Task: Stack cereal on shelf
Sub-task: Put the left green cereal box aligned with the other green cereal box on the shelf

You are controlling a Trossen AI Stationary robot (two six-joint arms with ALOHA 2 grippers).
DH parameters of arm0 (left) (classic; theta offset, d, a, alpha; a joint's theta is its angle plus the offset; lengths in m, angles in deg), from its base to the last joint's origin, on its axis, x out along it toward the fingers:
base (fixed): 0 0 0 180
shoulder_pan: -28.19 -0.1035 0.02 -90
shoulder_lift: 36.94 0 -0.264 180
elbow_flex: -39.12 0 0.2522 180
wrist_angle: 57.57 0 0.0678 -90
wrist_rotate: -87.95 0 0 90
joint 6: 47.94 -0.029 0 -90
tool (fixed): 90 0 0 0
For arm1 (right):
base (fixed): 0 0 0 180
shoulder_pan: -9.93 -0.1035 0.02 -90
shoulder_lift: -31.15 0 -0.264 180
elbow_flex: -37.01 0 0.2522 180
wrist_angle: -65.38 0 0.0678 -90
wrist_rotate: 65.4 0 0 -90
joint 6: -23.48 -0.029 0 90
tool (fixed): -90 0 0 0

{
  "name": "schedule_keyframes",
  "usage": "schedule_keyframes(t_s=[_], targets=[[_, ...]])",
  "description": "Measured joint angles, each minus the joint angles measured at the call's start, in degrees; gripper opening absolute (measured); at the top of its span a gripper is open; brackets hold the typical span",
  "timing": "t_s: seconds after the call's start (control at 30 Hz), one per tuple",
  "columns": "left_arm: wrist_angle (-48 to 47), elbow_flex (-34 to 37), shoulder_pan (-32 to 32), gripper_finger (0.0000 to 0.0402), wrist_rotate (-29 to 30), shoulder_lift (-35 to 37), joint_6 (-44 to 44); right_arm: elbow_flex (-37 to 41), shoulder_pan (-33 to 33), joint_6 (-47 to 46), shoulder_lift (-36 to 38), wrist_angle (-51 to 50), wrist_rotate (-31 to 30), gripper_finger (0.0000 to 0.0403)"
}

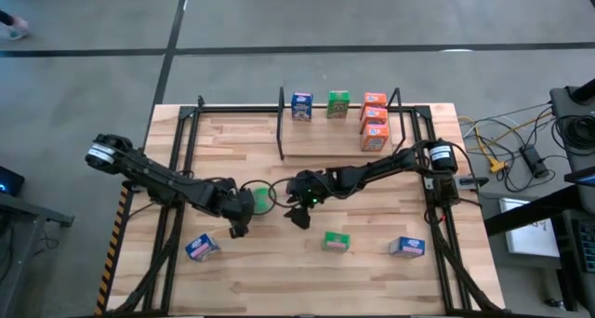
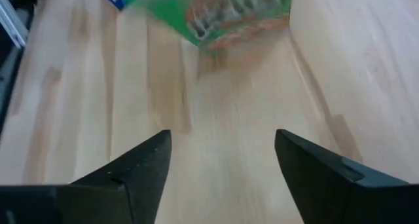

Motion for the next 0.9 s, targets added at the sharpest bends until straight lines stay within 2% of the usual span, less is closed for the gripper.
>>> schedule_keyframes(t_s=[0.27, 0.5, 0.67, 0.8, 0.9], targets=[[1.0, 1.9, 0.1, 0.0001, 0.5, 0.1, 1.6, 0.0, 0.1, 0.8, 0.0, 6.1, -0.1, 0.0294], [0.8, 1.7, 0.1, 0.0001, 0.8, 0.3, 1.4, 0.0, 0.1, 5.7, -0.1, 10.8, -0.2, 0.0294], [-3.1, 0.3, 0.3, 0.0001, -0.5, 2.0, 1.2, 0.0, 0.4, 8.0, -0.2, 9.0, -0.2, 0.0293], [-7.4, -4.1, 0.3, 0.0001, -3.7, 4.0, 1.2, 0.1, 1.2, 11.9, 0.8, 3.3, -0.3, 0.0289], [-9.1, -9.8, 0.3, 0.0001, -6.5, 5.0, 1.1, 0.1, 1.9, 16.6, 3.3, -0.4, -4.8, 0.0285]])
